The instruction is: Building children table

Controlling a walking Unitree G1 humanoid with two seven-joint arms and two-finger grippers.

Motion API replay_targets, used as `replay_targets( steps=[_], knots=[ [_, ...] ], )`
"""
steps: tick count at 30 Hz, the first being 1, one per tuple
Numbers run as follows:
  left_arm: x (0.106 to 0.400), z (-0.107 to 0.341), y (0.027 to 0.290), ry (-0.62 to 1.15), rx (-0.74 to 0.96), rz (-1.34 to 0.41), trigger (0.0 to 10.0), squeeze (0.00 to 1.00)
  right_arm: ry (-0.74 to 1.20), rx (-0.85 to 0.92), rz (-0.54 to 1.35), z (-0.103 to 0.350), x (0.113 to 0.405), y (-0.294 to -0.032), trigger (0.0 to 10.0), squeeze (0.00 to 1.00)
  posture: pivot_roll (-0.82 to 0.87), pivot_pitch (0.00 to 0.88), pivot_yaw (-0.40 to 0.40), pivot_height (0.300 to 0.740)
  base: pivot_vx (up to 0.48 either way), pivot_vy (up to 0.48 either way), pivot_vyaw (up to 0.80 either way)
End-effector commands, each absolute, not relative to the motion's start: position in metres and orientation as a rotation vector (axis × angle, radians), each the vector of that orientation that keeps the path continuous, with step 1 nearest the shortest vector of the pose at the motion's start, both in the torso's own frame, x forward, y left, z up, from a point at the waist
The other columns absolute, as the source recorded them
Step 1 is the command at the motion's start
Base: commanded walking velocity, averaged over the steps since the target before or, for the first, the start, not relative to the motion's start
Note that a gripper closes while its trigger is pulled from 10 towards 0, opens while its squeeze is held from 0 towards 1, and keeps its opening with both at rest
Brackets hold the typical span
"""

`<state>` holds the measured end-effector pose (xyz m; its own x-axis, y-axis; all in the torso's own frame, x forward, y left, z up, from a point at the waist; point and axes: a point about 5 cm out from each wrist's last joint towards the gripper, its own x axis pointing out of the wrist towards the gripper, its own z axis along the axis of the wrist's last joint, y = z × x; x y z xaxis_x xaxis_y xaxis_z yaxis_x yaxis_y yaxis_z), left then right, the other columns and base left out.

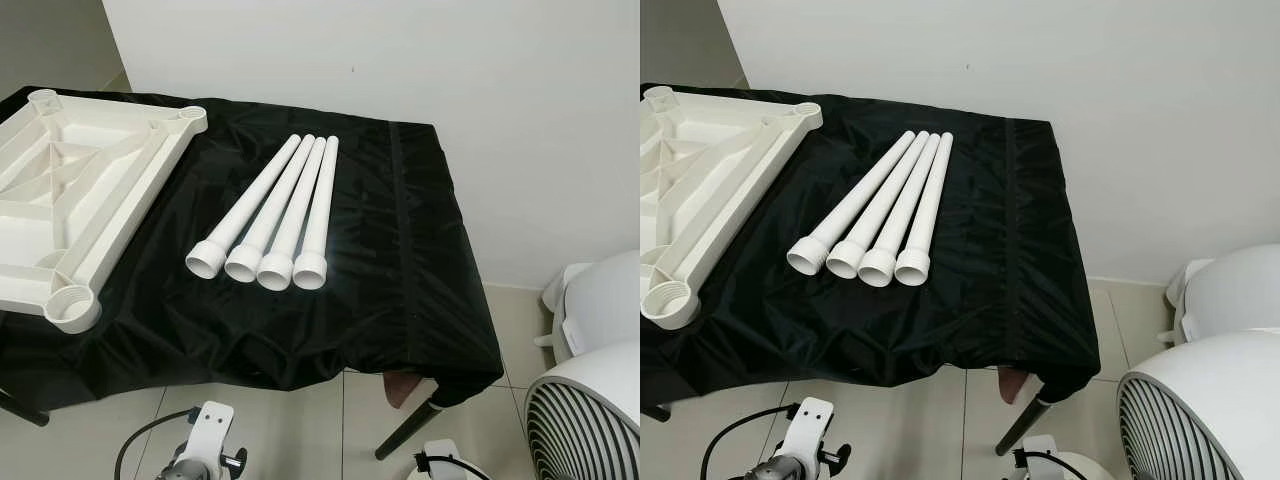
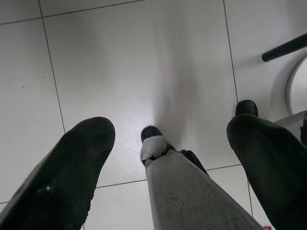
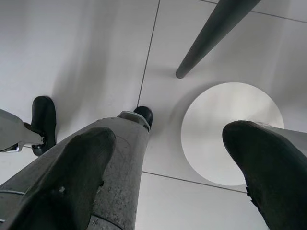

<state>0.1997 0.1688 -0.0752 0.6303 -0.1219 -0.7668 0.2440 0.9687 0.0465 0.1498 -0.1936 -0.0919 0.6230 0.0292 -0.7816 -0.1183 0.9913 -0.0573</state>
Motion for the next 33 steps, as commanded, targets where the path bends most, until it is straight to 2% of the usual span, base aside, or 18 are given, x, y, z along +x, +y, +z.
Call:
replay_targets(
  steps=[1,11,33],
  knots=[
    [0.192,-0.080,0.169,0.897,0.144,-0.184,10.0,0.00,0.939,-0.102,0.072,-0.097,0.139,-0.195,10.0,0.00,0.05,0.025,-0.023,0.740,0.000,0.000,0.00],
    [0.190,-0.081,0.172,0.912,0.150,-0.173,10.0,0.00,0.945,-0.111,0.062,-0.098,0.136,-0.192,10.0,0.00,0.03,0.022,-0.010,0.740,0.000,0.000,0.00],
    [0.189,-0.081,0.174,0.919,0.161,-0.169,10.0,0.00,0.996,-0.145,0.046,-0.102,0.118,-0.207,10.0,0.00,0.03,0.000,-0.023,0.740,0.000,0.345,0.00]
  ],
)
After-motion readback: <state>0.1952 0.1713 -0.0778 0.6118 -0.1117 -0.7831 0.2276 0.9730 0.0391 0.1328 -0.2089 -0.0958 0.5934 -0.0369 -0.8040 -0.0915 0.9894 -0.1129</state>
